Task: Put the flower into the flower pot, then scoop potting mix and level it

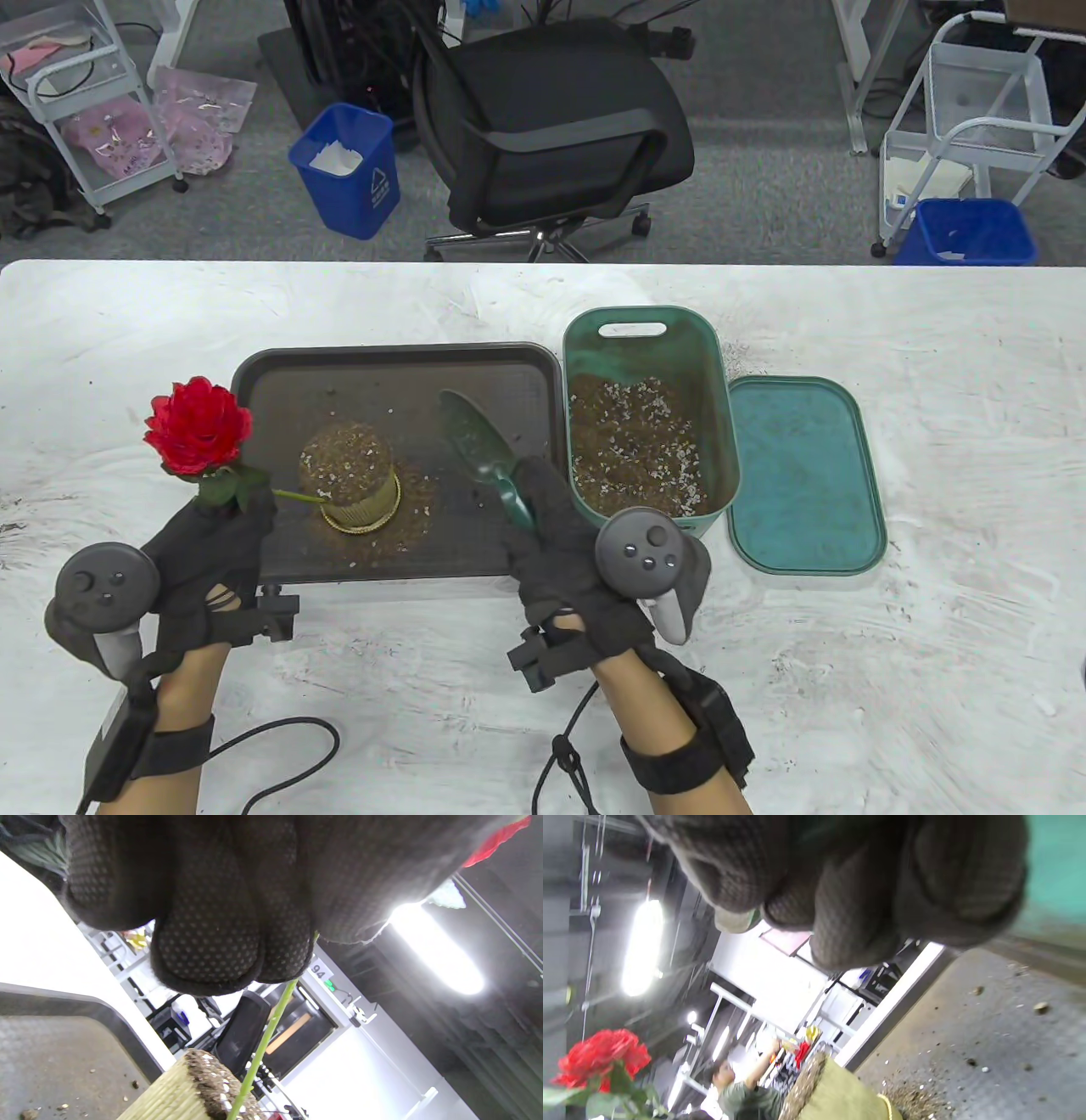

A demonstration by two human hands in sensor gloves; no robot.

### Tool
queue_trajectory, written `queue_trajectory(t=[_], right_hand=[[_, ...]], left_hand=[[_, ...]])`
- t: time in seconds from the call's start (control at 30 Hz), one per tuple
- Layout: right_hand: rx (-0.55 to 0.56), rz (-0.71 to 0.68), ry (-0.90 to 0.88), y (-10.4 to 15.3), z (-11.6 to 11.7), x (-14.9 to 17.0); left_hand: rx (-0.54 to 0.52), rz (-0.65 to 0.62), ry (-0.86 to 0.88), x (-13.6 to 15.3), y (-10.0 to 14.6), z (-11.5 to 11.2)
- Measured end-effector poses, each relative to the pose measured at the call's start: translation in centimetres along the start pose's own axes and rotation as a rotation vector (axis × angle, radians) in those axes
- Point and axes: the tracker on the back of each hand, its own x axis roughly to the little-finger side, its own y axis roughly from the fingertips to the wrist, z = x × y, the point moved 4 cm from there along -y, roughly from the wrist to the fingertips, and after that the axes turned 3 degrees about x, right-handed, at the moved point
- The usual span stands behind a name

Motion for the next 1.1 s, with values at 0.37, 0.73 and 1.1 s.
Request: queue_trajectory(t=[0.37,0.73,1.1], right_hand=[[-0.026,-0.029,0.005,1.2,0.2,1.0],[-0.019,-0.033,0.049,1.5,0.3,1.6],[-0.021,-0.02,0.047,1.5,0.3,1.9]], left_hand=[[-0.016,-0.062,-0.206,-4.9,-2.2,0.9],[-0.021,-0.071,-0.322,-9.9,-6.7,1.9],[-0.013,-0.1,-0.373,-12.6,-8.4,1.7]])
